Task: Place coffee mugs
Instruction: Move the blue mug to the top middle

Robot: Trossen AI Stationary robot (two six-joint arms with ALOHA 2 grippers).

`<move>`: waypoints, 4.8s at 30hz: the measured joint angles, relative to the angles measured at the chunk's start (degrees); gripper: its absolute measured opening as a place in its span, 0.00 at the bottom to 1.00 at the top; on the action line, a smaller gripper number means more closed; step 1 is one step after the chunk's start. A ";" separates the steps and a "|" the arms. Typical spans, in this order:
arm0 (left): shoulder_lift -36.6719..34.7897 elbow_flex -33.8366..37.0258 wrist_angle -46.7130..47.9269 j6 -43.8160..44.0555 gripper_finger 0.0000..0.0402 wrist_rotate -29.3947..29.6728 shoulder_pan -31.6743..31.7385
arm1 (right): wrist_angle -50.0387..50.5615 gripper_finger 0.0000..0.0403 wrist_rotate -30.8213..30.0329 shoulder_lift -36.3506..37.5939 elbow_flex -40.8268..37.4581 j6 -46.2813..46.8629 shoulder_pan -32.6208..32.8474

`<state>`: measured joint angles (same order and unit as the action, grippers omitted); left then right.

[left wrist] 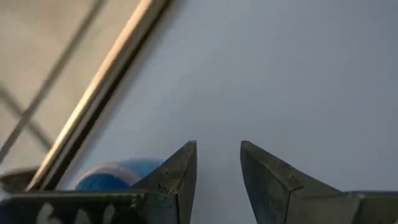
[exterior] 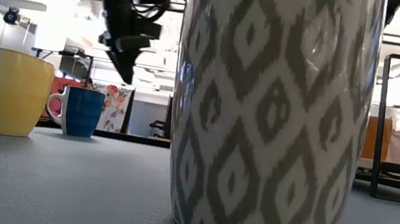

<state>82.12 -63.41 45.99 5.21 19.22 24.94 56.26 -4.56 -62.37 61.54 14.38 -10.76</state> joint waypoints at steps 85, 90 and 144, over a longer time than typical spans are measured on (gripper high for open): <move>12.14 -6.83 -15.28 -13.17 0.01 -24.28 6.82 | -1.38 0.28 -0.02 0.02 0.00 0.01 0.01; 16.36 -10.48 -14.98 -14.66 0.01 -24.79 5.35 | -1.56 0.28 -0.02 0.02 0.00 0.01 0.02; 32.27 -27.00 -15.98 -22.73 0.03 -24.85 -3.22 | -1.76 0.28 -0.02 0.02 0.00 0.02 0.00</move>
<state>114.39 -90.41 30.01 -17.52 -5.63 21.72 54.50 -4.58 -62.35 61.54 14.40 -10.76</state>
